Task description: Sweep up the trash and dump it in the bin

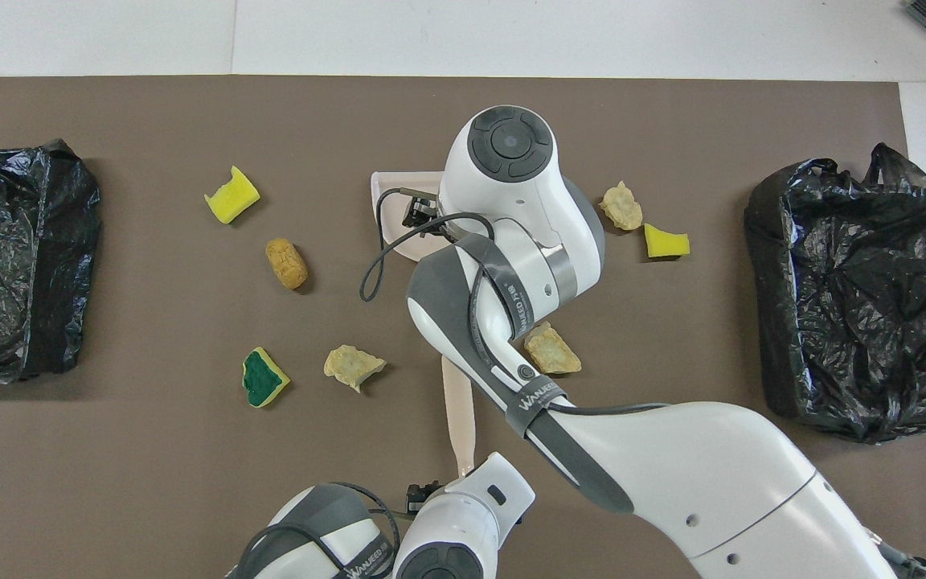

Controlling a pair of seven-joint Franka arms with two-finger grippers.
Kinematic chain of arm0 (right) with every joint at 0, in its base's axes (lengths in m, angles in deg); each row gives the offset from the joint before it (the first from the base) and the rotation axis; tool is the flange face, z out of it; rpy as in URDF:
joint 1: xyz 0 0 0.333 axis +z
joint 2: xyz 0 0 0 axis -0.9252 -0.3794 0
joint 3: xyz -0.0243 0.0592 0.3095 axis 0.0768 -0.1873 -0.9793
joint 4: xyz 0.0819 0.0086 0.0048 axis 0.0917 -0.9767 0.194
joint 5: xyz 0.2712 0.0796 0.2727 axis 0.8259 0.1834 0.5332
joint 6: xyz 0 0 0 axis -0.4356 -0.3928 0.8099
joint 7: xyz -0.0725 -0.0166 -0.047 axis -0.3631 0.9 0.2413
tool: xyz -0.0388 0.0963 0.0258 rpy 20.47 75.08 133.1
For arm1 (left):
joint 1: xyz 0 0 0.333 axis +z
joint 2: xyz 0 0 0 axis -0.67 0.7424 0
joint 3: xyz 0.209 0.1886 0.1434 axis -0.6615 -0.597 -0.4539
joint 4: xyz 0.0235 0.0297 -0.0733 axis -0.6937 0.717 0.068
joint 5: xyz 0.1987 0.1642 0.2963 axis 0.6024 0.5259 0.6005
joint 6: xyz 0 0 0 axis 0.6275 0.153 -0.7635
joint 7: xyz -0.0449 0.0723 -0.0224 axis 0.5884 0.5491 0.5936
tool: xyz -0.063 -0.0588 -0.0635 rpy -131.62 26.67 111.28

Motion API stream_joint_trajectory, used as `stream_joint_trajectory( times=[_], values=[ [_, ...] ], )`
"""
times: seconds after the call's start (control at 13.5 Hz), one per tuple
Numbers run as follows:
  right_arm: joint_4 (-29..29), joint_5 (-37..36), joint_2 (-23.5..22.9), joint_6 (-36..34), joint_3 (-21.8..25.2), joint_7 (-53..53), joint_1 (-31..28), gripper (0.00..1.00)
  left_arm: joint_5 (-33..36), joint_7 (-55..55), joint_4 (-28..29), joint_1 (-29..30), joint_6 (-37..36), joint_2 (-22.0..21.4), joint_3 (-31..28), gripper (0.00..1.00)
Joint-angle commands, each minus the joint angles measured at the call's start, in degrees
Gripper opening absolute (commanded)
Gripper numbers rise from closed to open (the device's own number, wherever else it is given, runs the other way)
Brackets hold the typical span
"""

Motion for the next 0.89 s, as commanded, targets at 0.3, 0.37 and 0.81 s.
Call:
stream_joint_trajectory(
  times=[0.3, 0.37, 0.81],
  values=[
    [-6.5, 0.2, 1.7, -1.4, -1.7, -8.8, 1.2, 0.91, -0.2, 3.4, 1.3, -1.3, 1.7, -1.0, -1.2, 0.4],
    [-6.8, 0.4, 1.9, -1.9, -1.7, -9.1, 1.2, 0.81, -0.2, 3.6, 1.2, -1.3, 1.5, -0.9, -1.2, 0.23],
    [-6.6, 5.3, 1.9, -5.1, -1.9, -9.1, -0.7, 0.0, -0.2, 3.7, 1.2, -0.4, -0.3, -1.0, -1.2, 0.0]
  ],
)
